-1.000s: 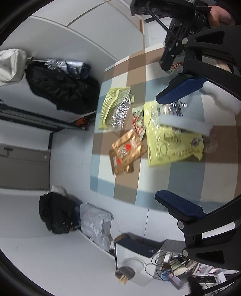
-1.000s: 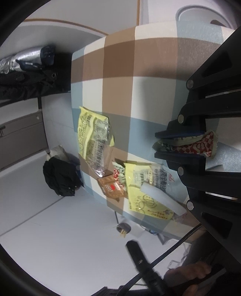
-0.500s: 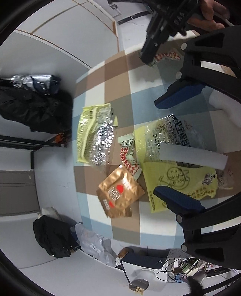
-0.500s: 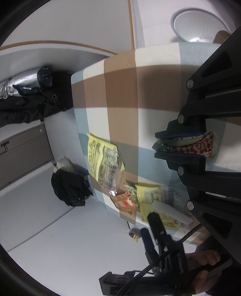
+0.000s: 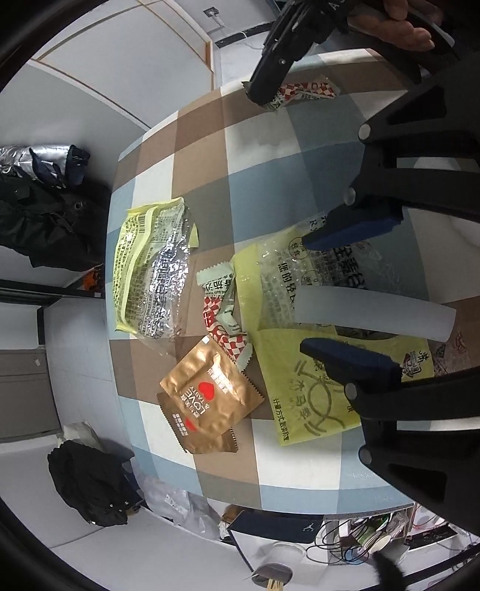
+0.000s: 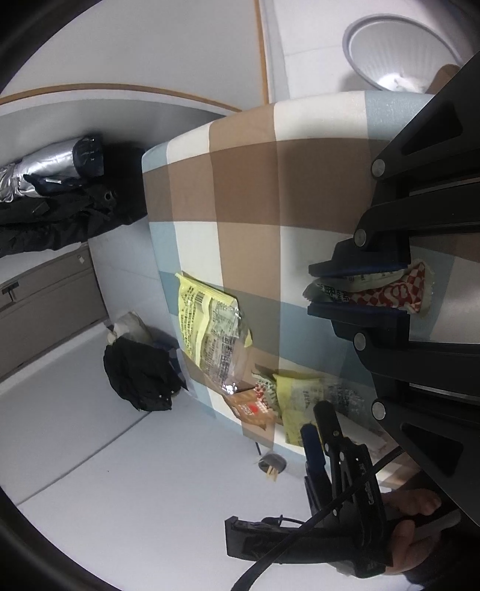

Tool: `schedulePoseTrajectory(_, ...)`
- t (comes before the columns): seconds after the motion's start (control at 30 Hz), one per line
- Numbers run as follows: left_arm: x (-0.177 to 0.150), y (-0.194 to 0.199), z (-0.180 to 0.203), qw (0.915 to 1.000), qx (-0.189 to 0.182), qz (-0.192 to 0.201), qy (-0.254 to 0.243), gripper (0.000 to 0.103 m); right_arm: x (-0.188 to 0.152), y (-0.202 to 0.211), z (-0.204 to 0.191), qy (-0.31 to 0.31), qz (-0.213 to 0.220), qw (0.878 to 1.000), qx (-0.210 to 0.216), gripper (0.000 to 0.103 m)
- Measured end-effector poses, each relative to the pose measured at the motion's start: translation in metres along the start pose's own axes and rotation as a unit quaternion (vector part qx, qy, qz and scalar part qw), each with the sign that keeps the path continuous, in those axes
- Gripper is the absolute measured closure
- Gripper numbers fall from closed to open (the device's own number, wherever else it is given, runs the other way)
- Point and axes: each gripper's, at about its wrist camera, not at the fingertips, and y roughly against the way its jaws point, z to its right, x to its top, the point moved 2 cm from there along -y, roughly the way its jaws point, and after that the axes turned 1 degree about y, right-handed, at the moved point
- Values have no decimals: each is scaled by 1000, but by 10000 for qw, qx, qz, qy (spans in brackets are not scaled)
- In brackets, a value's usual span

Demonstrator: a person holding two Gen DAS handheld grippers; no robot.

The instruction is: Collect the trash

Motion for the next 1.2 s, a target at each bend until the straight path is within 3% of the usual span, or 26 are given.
schedulePoseTrajectory(0.07,1,-3,0,10000,-12,-50,-6,72,-1,1,-1,9,7,10000,3,90)
schedulePoseTrajectory(0.23,2,-5,-1,10000,25,-73,-10,86,-1,0,-1,6,9,10000,-9,90)
schedulePoseTrajectory(0.47,2,-4,-2,10000,20,-87,-44,94,-2,1,0,-75,-10,10000,53,90)
schedulePoseTrajectory(0.83,2,3,-12,9996,-225,-20,184,98,-4,2,-3,-29,11,10000,3,90)
schedulePoseTrajectory(1.2,3,23,-24,9958,-649,342,548,98,-8,2,-15,101,65,9999,4,90)
